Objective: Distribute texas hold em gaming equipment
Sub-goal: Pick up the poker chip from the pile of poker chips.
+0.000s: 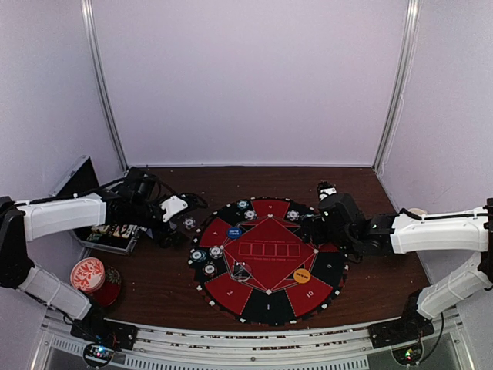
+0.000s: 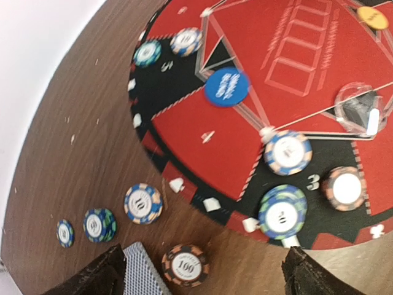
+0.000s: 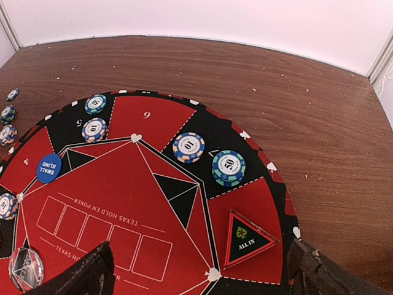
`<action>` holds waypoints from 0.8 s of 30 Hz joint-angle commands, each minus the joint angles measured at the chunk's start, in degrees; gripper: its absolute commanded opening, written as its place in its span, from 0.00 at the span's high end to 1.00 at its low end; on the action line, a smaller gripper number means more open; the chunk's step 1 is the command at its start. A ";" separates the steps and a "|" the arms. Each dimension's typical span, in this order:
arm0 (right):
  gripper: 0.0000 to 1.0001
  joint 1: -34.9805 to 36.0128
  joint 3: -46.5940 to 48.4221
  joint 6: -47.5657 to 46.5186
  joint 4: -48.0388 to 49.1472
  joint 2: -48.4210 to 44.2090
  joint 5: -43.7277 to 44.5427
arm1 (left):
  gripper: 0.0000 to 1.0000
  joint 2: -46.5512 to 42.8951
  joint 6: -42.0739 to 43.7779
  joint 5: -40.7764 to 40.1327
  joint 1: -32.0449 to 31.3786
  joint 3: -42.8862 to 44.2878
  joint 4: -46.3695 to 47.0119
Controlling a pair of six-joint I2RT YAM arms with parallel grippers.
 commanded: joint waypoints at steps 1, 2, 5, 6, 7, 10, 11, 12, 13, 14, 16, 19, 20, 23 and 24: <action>0.00 0.46 0.56 -0.32 -0.08 -0.90 0.41 | 0.09 5.39 -2.38 -2.32 2.90 2.74 -0.83; 0.00 0.46 0.56 -0.27 -0.11 -0.90 0.38 | 0.08 6.74 -2.29 -2.89 3.20 2.98 -0.91; 0.00 0.54 0.57 -0.25 -0.16 -0.89 0.37 | 0.09 9.52 -2.69 -4.74 3.72 3.55 -0.39; 0.00 0.59 0.57 -0.31 -0.14 -0.90 0.33 | 0.09 10.07 -2.89 -5.07 3.93 3.68 -0.21; 0.00 0.59 0.52 -0.32 -0.15 -0.90 0.29 | 0.09 10.60 -3.00 -5.39 4.18 3.70 -0.12; 0.00 0.55 0.51 -0.32 -0.07 -0.86 0.31 | 0.10 11.77 -3.56 -6.38 5.19 4.17 0.23; 0.00 0.55 0.50 -0.32 -0.07 -0.81 0.31 | 0.11 12.07 -3.75 -6.57 5.48 4.35 0.28; 0.00 0.61 0.56 -0.27 -0.07 -0.81 0.29 | 0.12 12.44 -3.90 -6.86 5.76 4.48 0.32; 0.00 0.63 0.54 -0.29 -0.07 -0.78 0.33 | 0.13 12.89 -3.95 -7.20 5.97 4.55 0.33; 0.00 0.63 0.58 -0.29 -0.11 -0.73 0.34 | 0.15 13.31 -4.09 -7.46 6.18 4.64 0.48; 0.00 0.70 0.56 -0.29 -0.13 -0.74 0.29 | 0.17 14.26 -4.17 -7.55 6.43 4.76 0.63; 0.00 0.71 0.64 -0.32 -0.09 -0.68 0.32 | 0.21 15.29 -3.93 -6.87 6.71 4.95 0.64; 0.00 0.64 0.60 -0.32 -0.07 -0.64 0.34 | 0.22 15.69 -3.79 -6.75 6.73 5.14 0.59; 0.00 0.73 0.63 -0.40 -0.11 -0.64 0.31 | 0.27 16.43 -3.52 -6.24 6.85 5.33 0.33; 0.00 0.70 0.64 -0.40 -0.15 -0.57 0.31 | 0.28 16.57 -3.53 -6.08 6.89 5.38 0.28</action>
